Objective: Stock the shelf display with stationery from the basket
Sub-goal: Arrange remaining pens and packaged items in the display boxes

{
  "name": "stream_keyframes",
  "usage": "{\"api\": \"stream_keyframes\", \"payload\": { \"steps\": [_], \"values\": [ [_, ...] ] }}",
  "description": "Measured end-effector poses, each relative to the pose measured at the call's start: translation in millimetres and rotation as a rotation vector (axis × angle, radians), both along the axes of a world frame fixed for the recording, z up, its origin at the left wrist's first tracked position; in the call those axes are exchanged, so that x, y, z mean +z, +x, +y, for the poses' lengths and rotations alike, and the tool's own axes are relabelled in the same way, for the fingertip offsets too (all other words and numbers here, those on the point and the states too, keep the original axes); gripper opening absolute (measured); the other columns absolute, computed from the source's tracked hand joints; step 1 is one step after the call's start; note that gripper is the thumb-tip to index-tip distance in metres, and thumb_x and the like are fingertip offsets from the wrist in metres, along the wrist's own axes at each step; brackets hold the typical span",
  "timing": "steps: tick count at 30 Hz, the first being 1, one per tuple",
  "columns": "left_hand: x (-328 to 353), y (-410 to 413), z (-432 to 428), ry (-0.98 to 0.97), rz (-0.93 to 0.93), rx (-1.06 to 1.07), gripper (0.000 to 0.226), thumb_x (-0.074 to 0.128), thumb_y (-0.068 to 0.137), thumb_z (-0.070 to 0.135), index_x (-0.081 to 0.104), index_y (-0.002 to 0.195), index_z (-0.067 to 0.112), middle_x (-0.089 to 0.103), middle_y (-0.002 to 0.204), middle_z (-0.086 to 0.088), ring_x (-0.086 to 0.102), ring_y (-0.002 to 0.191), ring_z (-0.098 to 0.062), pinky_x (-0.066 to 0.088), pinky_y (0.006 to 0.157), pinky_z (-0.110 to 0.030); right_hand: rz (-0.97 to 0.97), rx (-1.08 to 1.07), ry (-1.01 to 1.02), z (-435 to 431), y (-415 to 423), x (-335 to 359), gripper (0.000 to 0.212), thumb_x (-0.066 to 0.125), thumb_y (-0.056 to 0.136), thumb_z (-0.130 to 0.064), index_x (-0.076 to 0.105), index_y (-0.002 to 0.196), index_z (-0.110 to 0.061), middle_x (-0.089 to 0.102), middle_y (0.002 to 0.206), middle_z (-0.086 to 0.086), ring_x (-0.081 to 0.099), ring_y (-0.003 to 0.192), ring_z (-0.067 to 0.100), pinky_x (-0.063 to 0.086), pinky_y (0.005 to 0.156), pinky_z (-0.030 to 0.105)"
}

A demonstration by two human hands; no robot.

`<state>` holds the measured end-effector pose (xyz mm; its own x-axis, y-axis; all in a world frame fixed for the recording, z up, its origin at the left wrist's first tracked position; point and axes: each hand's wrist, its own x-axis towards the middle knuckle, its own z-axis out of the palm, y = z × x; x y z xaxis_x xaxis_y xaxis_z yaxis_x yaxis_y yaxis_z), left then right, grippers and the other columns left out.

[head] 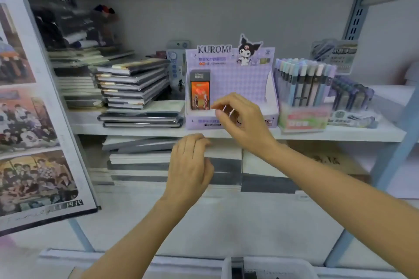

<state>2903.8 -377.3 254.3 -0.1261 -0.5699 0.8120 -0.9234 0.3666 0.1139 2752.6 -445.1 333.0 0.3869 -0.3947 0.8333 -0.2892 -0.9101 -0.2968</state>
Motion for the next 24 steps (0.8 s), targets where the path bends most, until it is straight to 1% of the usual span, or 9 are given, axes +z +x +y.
{"api": "stream_keyframes", "payload": {
  "steps": [3, 5, 10, 13, 16, 19, 20, 22, 24],
  "values": [
    [-62, -32, 0, 0.182, 0.076, -0.081, 0.034, 0.064, 0.07, -0.006, 0.061, 0.103, 0.002, 0.059, 0.094, -0.011, 0.053, 0.082, -0.029, 0.045, 0.069, -0.039, 0.171, 0.058, 0.14, 22, -28, -72, 0.013, 0.056, 0.095, -0.016, 0.068, 0.092, -0.01, 0.065, 0.083, -0.005, 0.054, 0.068, 0.006, 0.043, 0.062, 0.018],
    [-116, -52, 5, 0.399, 0.109, -0.119, 0.035, 0.063, 0.076, -0.005, 0.06, 0.11, 0.001, 0.059, 0.097, -0.012, 0.054, 0.083, -0.03, 0.046, 0.067, -0.041, 0.317, 0.043, 0.334, 28, -50, -131, 0.014, 0.056, 0.096, -0.017, 0.068, 0.091, -0.012, 0.067, 0.08, -0.005, 0.053, 0.064, 0.004, 0.041, 0.062, 0.016],
    [-259, -80, 33, 0.91, 0.011, -0.124, 0.039, 0.042, 0.092, 0.009, 0.048, 0.13, 0.014, 0.049, 0.131, -0.002, 0.046, 0.12, -0.021, 0.036, 0.096, -0.029, 0.592, -0.086, 0.888, 34, -110, -280, 0.015, 0.057, 0.096, -0.023, 0.069, 0.099, -0.014, 0.067, 0.084, -0.007, 0.054, 0.066, 0.003, 0.047, 0.069, 0.026],
    [-318, -80, 59, 1.135, -0.129, -0.063, 0.05, 0.038, 0.099, 0.017, 0.029, 0.148, 0.019, 0.026, 0.156, 0.001, 0.022, 0.144, -0.015, 0.016, 0.116, -0.025, 0.794, -0.135, 1.142, 51, -136, -359, 0.017, 0.056, 0.097, -0.029, 0.065, 0.102, -0.016, 0.068, 0.099, -0.002, 0.058, 0.085, 0.011, 0.043, 0.074, 0.024],
    [-353, -73, 79, 1.309, -0.27, -0.048, 0.057, 0.033, 0.104, 0.023, 0.009, 0.155, 0.016, 0.001, 0.164, 0.0, -0.003, 0.151, -0.017, 0.002, 0.12, -0.029, 0.959, -0.155, 1.348, 74, -148, -417, 0.027, 0.056, 0.096, -0.036, 0.061, 0.111, -0.014, 0.065, 0.113, 0.002, 0.059, 0.097, 0.016, 0.046, 0.08, 0.027],
    [-369, -66, 86, 1.324, -0.365, -0.07, 0.057, 0.028, 0.105, 0.03, 0.004, 0.155, 0.016, -0.01, 0.163, 0.0, -0.017, 0.148, -0.021, 0.0, 0.121, -0.03, 1.01, -0.175, 1.399, 94, -148, -448, 0.032, 0.061, 0.093, -0.039, 0.058, 0.105, -0.009, 0.062, 0.102, 0.008, 0.057, 0.092, 0.022, 0.04, 0.066, 0.025],
    [-371, -65, 87, 1.314, -0.363, -0.075, 0.057, 0.028, 0.105, 0.031, 0.005, 0.155, 0.016, -0.009, 0.163, 0.001, -0.018, 0.148, -0.021, 0.001, 0.121, -0.029, 1.019, -0.196, 1.37, 98, -147, -456, 0.037, 0.063, 0.091, -0.04, 0.059, 0.107, -0.007, 0.061, 0.103, 0.009, 0.056, 0.093, 0.022, 0.041, 0.068, 0.027],
    [-373, -65, 88, 1.28, -0.3, -0.073, 0.055, 0.032, 0.105, 0.031, 0.013, 0.155, 0.018, -0.001, 0.163, 0.002, -0.015, 0.149, -0.02, 0.006, 0.121, -0.03, 1.053, -0.239, 1.302, 105, -143, -467, 0.045, 0.067, 0.086, -0.043, 0.059, 0.114, -0.008, 0.056, 0.112, 0.007, 0.053, 0.103, 0.022, 0.046, 0.082, 0.031],
    [-373, -66, 88, 1.264, -0.261, -0.076, 0.054, 0.035, 0.104, 0.032, 0.019, 0.154, 0.019, 0.006, 0.163, 0.003, -0.012, 0.149, -0.018, 0.011, 0.12, -0.03, 1.09, -0.251, 1.257, 106, -141, -474, 0.042, 0.067, 0.085, -0.045, 0.062, 0.109, -0.011, 0.052, 0.11, 0.004, 0.051, 0.102, 0.02, 0.046, 0.086, 0.033]
  ]
}}
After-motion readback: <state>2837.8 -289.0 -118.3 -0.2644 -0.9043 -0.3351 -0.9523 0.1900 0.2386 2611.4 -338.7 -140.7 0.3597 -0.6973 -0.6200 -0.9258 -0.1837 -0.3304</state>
